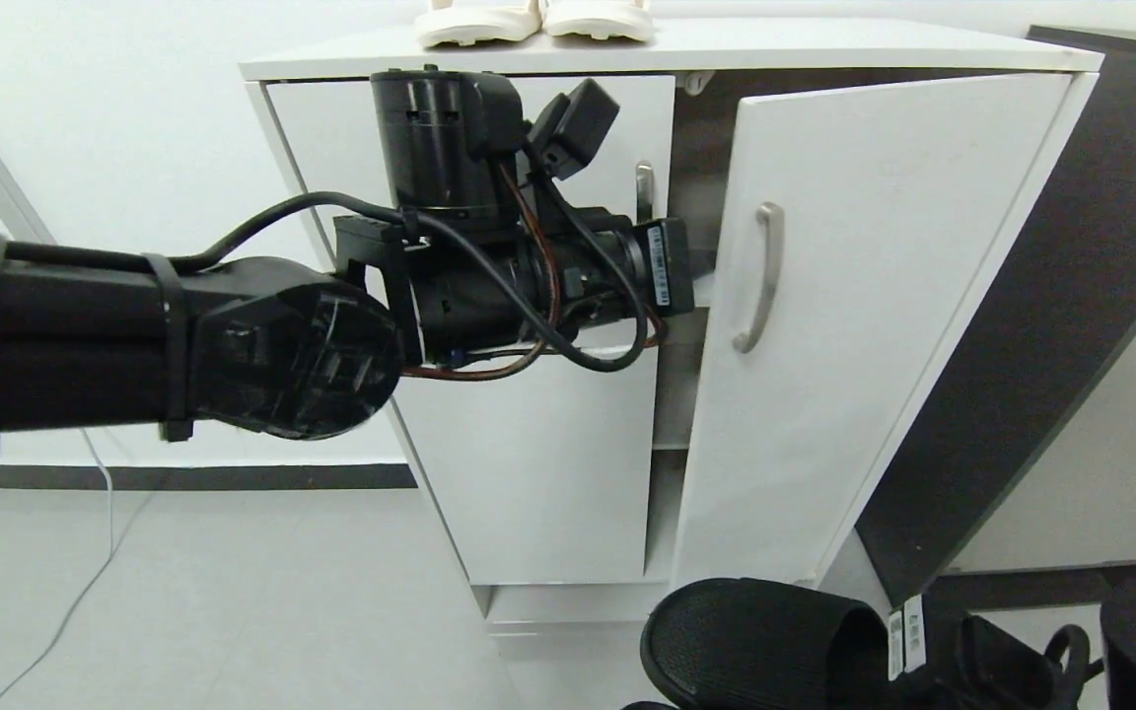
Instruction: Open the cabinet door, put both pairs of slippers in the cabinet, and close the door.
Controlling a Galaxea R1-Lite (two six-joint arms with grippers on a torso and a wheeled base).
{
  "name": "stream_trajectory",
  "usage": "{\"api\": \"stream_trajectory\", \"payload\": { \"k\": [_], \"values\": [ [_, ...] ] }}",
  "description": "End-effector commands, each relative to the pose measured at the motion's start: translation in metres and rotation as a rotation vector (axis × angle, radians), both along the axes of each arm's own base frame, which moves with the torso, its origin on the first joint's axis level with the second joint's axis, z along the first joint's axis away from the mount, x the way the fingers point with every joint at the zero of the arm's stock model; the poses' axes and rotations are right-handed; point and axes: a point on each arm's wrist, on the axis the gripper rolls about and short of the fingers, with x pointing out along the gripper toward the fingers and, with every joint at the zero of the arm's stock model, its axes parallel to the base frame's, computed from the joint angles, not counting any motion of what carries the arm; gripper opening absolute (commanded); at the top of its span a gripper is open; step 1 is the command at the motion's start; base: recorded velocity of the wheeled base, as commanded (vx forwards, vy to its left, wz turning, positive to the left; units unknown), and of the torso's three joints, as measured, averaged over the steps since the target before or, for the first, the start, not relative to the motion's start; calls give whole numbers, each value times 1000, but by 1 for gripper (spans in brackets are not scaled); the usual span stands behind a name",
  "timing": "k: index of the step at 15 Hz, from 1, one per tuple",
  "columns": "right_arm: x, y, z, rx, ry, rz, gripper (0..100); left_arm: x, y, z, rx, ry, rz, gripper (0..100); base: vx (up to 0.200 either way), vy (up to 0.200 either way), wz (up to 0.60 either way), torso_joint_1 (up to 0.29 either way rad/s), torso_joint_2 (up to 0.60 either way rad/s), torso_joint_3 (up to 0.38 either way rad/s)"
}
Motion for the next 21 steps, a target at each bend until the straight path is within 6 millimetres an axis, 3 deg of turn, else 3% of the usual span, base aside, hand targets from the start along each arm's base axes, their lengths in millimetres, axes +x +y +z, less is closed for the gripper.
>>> {"api": "stream_trajectory", "payload": {
  "k": [1, 3, 6, 8, 9, 11, 12, 13, 14, 15, 16, 17, 18, 21],
  "values": [
    [-14, -3, -3, -3, 2, 51, 0, -32, -15, 2, -19, -17, -98, 0, -200, 0, 0, 2, -2, 2],
    [-19, -6, -3, 1, -1, 69, 0, -47, -28, 0, -57, -53, -149, 0, -200, 0, 0, 5, 0, 5],
    [-19, -6, -2, 3, -3, 66, 0, -37, -19, 0, -67, -67, -104, 0, 0, 0, 0, 0, 0, 0],
    [-5, 3, 1, 7, 0, 12, 0, -25, 1, 7, -77, -79, 0, 0, 0, 0, 0, 0, 0, 0],
    [13, 3, 6, 14, -13, -98, 0, -20, 15, 9, -72, -77, 81, 0, 0, 0, 0, 0, 0, 0],
    [39, 6, 11, 40, 7, -327, 0, -37, 55, 16, -46, -81, 216, 0, 0, 0, 0, 0, 0, 0],
    [46, 9, 12, 58, 21, -400, 0, -49, 71, 16, -21, -84, 257, 0, 0, 0, 0, 0, 0, 0],
    [61, 15, 11, 70, 34, -533, 0, -73, 104, 12, 29, -72, 361, 0, 0, 0, 0, 0, 0, 0],
    [66, 16, 9, 65, 33, -575, 0, -82, 116, 12, 35, -71, 399, 0, 0, 0, 0, 0, 0, 0],
    [82, 23, 7, 70, 17, -672, 0, -116, 151, 10, 53, -57, 540, 0, 0, 0, 0, 0, 0, 0],
    [86, 25, 6, 73, 14, -697, 0, -127, 163, 6, 62, -51, 602, 0, 0, 0, 0, 0, 0, 0],
    [95, 27, 2, 73, -4, -749, 0, -163, 198, -2, 61, -54, 740, 0, 0, 0, 0, 0, 0, 0],
    [99, 28, -2, 68, -11, -774, 0, -187, 220, -10, 79, -67, 846, 0, 0, 0, 0, 0, 0, 0],
    [104, 33, -11, 78, -30, -776, 0, -255, 253, -59, 99, -93, 1075, 0, 0, 0, 0, 0, 0, 0]
  ]
}}
